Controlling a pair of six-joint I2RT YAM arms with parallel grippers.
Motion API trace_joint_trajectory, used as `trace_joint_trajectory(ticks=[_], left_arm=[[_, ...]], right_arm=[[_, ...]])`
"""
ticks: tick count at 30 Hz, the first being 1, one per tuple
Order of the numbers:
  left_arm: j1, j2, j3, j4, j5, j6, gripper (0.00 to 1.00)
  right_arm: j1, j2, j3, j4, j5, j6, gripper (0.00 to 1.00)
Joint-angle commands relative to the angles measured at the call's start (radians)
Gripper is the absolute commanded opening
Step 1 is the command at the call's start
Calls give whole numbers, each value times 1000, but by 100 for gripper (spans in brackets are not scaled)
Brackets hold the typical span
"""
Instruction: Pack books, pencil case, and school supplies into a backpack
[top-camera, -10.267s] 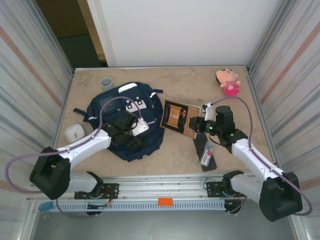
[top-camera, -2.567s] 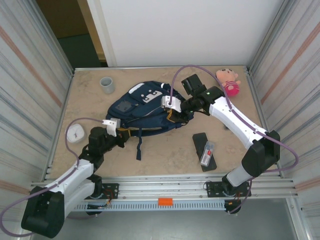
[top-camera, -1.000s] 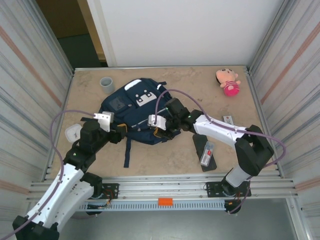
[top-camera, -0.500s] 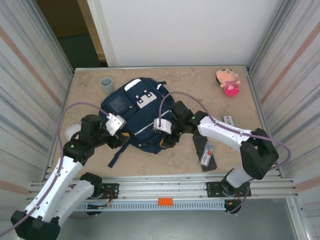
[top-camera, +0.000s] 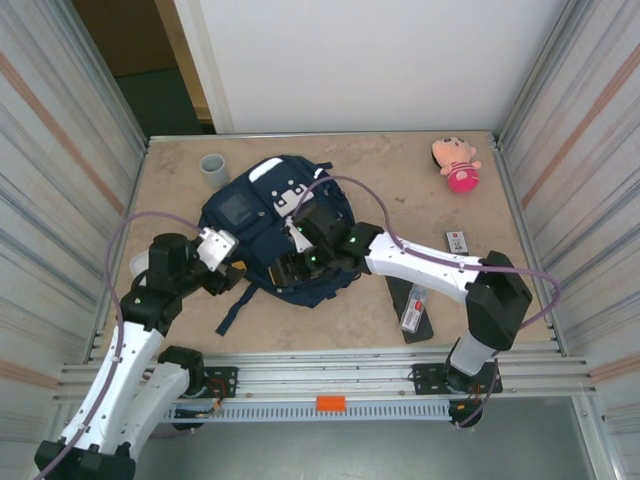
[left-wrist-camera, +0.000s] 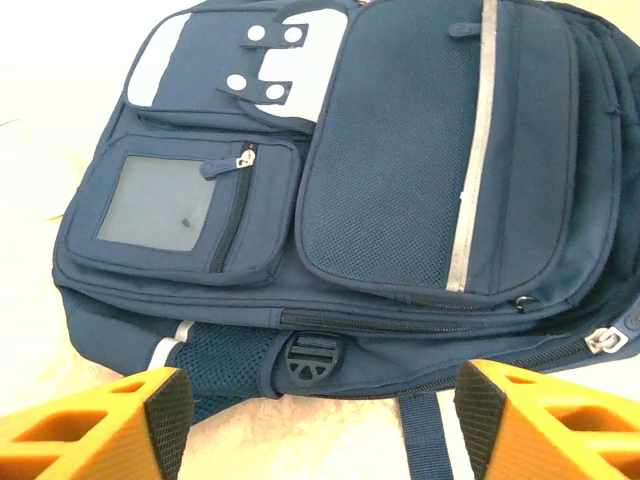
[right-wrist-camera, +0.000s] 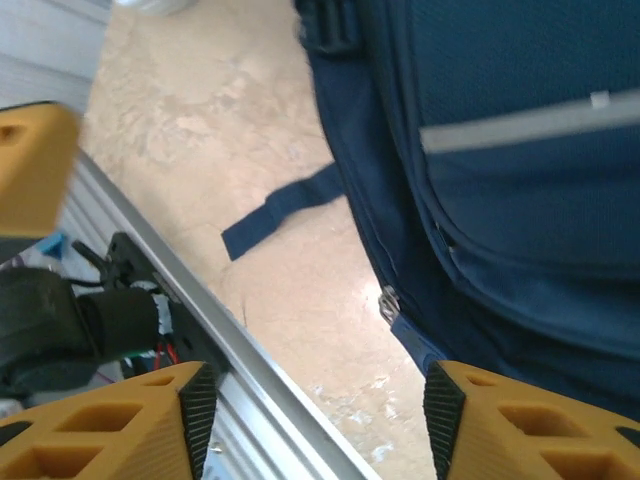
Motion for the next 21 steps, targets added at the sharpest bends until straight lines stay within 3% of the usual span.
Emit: trace_joint_trajectory(ticks=[1,7,16,21], left_arm=[[16,-17,-15,56,37,-50,72],[17,-11,-30,76,58,-65,72],[21,4,-26,78,76,-66,72],[21,2,-30,83,82,-71,72]], right_arm=[[-9,49,-23,-1,-76,241,54],[-2,54,-71,9,-60,323,53],[-8,135,-38,37,-52,299,53],[-15,175,-29,47,-37,299,47]])
